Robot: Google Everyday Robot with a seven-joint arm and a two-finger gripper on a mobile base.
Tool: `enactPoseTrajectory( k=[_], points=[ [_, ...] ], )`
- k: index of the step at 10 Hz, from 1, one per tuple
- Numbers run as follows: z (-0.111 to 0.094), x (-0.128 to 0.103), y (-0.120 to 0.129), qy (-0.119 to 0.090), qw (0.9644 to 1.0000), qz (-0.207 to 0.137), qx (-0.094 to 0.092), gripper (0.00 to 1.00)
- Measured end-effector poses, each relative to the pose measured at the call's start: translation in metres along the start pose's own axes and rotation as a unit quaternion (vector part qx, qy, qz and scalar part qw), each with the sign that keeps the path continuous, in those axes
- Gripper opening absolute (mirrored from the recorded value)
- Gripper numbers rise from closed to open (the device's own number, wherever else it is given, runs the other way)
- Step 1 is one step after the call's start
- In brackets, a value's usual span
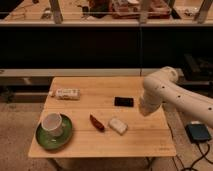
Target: Move the arm in a circular motion
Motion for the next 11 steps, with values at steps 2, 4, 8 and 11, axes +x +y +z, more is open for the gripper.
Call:
enactPoseTrajectory(
  k=[2,4,8,11],
  points=[
    [0.011,-0.042,-0.038,-0.022,0.9987,-0.046,0.001,0.0],
    [0.019,-0.074,-0.068,-0.043,0.9951,-0.089,0.001,0.0],
    [0.036,-0.137,-0.148,-0.075,0.9748,-0.21,-0.011,0.0],
    [0.046,-0.163,-0.224,-0.071,0.9554,-0.286,-0.016,0.0]
  ],
)
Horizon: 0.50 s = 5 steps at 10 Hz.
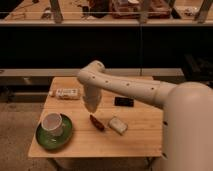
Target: Move the arm in a circular motion
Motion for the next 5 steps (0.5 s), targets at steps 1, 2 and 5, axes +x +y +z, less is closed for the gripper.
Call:
enactPoseTrajectory(
  k=[1,2,5],
  points=[
    [-0.001,0.019,-0.019,0.011,0.9999,-0.013,-0.003,0.0],
    [-0.005,0.041,-0.034,0.021,0.9996,-0.018,-0.005,0.0],
    [-0.02,0.103,-0.049,0.052,0.9986,0.007,0.0,0.0]
  ],
)
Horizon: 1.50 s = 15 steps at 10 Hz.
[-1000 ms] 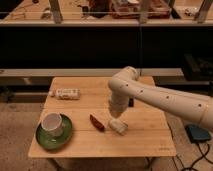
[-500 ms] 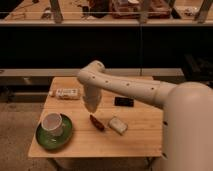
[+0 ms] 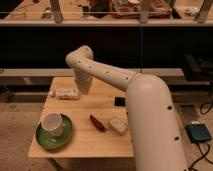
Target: Move the arm in a circular motion
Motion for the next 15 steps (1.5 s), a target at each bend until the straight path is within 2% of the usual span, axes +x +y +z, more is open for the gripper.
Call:
enactPoseTrajectory(
  k=[1,2,5,7,9,11,13,15],
  points=[
    [-0.003,0.012,0.006,0.006,0.9999,0.012,0.001,0.0],
    [-0.008,0.026,0.021,0.013,0.9994,0.031,0.001,0.0],
    [-0.02,0.056,0.087,0.028,0.9956,0.089,0.003,0.0],
    [-0.026,0.066,0.138,0.033,0.9898,0.138,0.007,0.0],
    [-0.031,0.067,0.198,0.036,0.9811,0.19,0.008,0.05],
    [-0.035,0.051,0.228,0.032,0.9809,0.192,0.003,0.02],
    [-0.047,0.006,0.255,0.026,0.9812,0.191,-0.005,0.02],
    [-0.052,-0.035,0.266,0.02,0.981,0.193,-0.009,0.02]
  ],
)
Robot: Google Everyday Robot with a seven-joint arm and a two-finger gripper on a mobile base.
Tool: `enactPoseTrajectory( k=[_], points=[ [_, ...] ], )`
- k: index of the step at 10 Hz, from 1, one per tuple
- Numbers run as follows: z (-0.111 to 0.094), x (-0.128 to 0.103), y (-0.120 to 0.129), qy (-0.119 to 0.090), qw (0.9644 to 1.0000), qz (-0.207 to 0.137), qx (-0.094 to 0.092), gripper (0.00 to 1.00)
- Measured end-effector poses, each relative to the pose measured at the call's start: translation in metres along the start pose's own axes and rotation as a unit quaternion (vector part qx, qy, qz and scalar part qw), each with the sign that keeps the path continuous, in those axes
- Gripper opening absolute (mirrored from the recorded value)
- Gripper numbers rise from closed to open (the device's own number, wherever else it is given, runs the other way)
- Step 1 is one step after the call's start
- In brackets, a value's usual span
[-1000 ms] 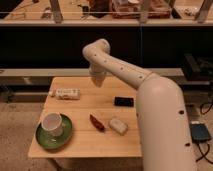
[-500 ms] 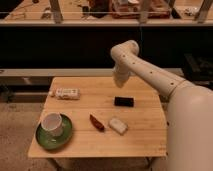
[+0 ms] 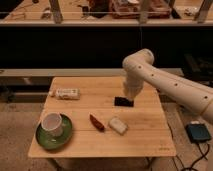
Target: Move the arm in a circular motion
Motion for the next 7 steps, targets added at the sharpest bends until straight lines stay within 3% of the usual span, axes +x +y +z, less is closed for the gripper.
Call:
enactPoseTrajectory(
  k=[3,5,7],
  points=[
    [-0.008,-0.049,0.023,-0.003,0.9998,-0.02,-0.001,0.09],
    [-0.01,-0.083,0.005,-0.005,0.9992,-0.04,0.0,0.3],
    [-0.008,-0.102,-0.034,-0.005,0.9984,-0.057,0.004,0.36]
  ],
)
